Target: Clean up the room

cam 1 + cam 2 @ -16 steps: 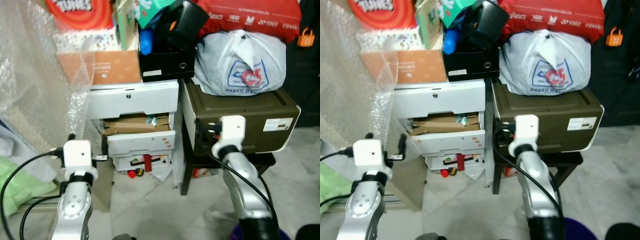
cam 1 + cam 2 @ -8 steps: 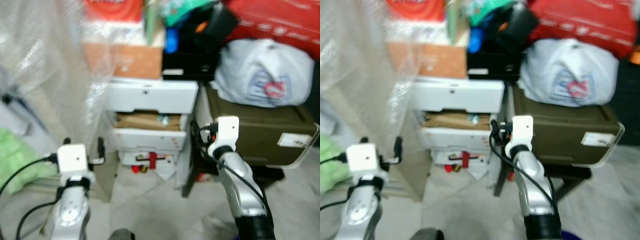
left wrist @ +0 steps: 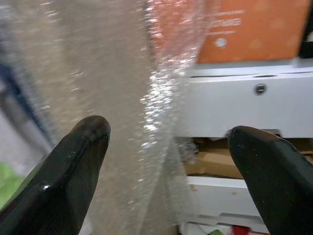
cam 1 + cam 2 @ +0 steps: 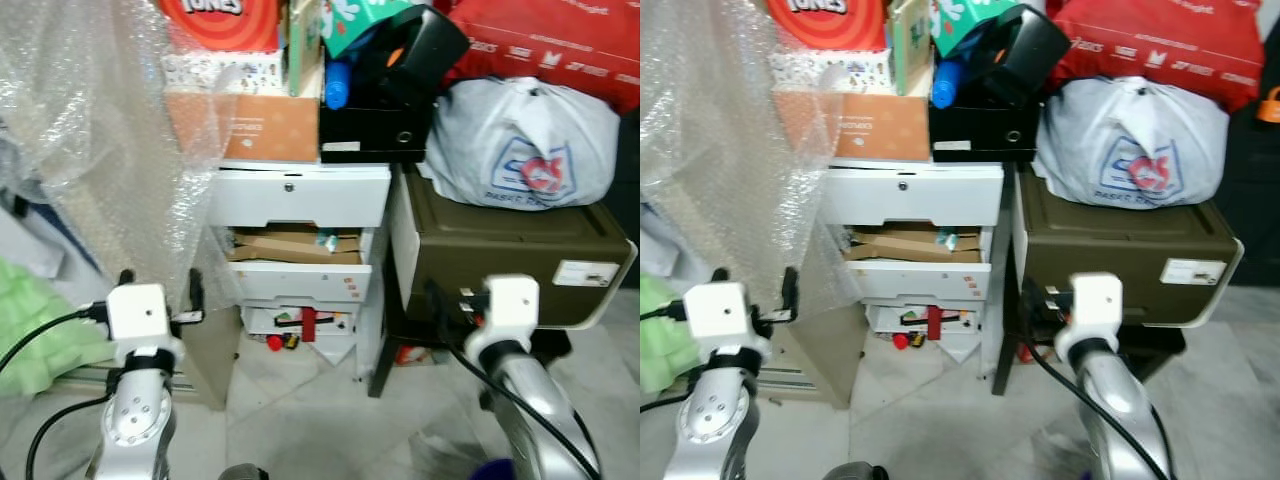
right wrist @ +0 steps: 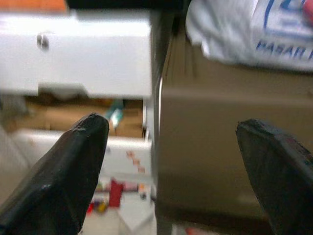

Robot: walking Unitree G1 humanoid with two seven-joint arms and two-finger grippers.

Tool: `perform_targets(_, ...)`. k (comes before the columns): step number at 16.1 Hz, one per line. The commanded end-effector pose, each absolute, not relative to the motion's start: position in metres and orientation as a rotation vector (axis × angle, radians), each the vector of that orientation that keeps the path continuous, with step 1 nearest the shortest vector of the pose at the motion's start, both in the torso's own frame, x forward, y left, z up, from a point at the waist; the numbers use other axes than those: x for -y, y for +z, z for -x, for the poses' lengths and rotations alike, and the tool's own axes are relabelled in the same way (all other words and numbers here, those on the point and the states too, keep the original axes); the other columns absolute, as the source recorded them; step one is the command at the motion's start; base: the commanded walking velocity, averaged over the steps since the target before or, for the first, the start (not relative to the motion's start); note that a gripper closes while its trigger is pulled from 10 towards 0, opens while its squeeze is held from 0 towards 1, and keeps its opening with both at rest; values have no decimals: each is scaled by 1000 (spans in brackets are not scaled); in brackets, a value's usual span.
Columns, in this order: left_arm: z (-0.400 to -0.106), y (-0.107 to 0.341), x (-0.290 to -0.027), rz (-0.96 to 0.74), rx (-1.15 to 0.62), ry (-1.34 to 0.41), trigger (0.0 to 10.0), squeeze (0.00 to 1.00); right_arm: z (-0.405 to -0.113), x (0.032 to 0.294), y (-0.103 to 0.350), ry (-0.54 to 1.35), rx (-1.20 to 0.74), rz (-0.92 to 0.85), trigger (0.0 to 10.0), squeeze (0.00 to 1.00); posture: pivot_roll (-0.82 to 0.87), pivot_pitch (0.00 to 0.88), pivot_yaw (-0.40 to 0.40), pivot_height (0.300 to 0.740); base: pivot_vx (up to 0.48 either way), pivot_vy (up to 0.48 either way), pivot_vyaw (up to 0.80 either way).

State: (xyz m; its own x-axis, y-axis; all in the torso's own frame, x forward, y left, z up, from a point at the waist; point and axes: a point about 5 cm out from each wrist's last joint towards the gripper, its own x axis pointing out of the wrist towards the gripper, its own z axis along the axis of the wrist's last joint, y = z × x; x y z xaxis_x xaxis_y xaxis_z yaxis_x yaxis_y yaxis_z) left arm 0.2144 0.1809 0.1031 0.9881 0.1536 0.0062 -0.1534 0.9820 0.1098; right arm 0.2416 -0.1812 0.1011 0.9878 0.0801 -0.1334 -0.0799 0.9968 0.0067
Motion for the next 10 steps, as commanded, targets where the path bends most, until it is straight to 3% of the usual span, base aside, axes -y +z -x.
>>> perform_targets(1,-215,104,-182,-120,-4,157,10000,0,-247,173,105,102,-115,-3,10000,0,-91,0,14,740,0,0,0)
perform_targets(2,-215,105,-182,-122,-3,163,10000,0,-249,168,107,127,-112,10,10000,0,-87,0,11,740,0,0,0)
perform_targets(10,-213,104,-179,-130,-21,160,10000,0,-258,159,108,153,-106,20,10000,0,-86,0,6,740,0,0,800)
